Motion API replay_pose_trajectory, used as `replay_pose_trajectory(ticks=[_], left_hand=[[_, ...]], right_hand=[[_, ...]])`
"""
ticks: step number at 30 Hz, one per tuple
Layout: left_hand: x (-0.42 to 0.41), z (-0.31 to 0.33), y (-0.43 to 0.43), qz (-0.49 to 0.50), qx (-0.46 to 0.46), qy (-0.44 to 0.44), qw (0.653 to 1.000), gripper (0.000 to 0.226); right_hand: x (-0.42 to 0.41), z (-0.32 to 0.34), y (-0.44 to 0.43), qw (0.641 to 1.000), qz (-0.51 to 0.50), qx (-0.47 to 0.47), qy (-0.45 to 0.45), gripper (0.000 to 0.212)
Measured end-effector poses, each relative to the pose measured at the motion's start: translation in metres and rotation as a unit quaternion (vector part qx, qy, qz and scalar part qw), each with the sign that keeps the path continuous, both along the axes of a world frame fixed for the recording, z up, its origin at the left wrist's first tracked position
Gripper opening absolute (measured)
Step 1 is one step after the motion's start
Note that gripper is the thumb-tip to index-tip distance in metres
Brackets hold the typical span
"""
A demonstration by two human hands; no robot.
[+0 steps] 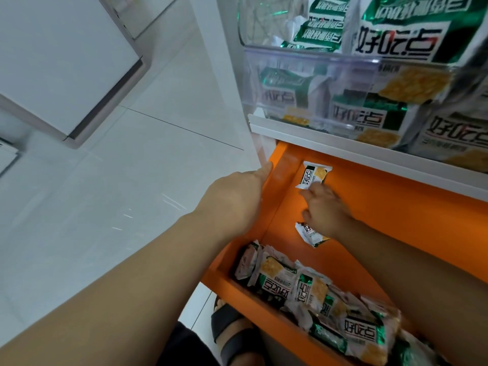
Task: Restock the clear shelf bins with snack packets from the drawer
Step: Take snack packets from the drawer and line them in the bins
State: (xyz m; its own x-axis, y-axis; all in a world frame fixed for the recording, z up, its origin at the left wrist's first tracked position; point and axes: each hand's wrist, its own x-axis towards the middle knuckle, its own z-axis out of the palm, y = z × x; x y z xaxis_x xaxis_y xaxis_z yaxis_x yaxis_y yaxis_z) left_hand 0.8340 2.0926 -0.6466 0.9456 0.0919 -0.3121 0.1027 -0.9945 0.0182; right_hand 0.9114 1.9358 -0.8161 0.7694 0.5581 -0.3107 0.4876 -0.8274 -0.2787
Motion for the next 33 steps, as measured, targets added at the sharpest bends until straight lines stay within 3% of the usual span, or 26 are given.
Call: replay_pose_trajectory(ticks=[7,14,18,20,23,26,30,33], left_hand=[[0.001,0.000,-0.005,0.008,0.011,-0.005,1.000,0.073],[0.000,-0.002,0.001,-0.003,-0.007,-0.012,1.000,0.072],[0.000,-0.004,0.002,-0.008,-0.003,-0.010,1.000,0.075],[0.000,-0.004,0.002,-0.009,-0.005,-0.009,1.000,0.075],[0.000,-0.003,0.002,-0.010,-0.004,-0.004,1.000,0.073],[0.001,-0.002,0.003,-0.012,-0.005,0.001,1.000,0.070],[0.000,0.001,0.001,-0.010,-0.001,0.010,1.000,0.065],[0.000,0.000,0.001,-0.006,-0.001,0.008,1.000,0.066]], right_hand=[[0.036,0.004,0.003,0.988,0.012,-0.137,0.075,0.084],[0.005,-0.005,0.009,0.991,-0.009,-0.130,0.006,0.063],[0.002,-0.006,-0.003,0.987,-0.043,-0.152,-0.001,0.068],[0.002,-0.005,-0.011,0.990,-0.060,-0.129,-0.002,0.067],[0.001,0.003,-0.026,0.997,-0.075,0.003,0.004,0.065],[-0.008,0.019,-0.041,0.997,0.021,0.065,0.048,0.074],[-0.027,0.014,-0.051,0.979,0.188,-0.034,0.067,0.067],[-0.031,0.007,-0.055,0.977,0.199,-0.039,0.064,0.067]])
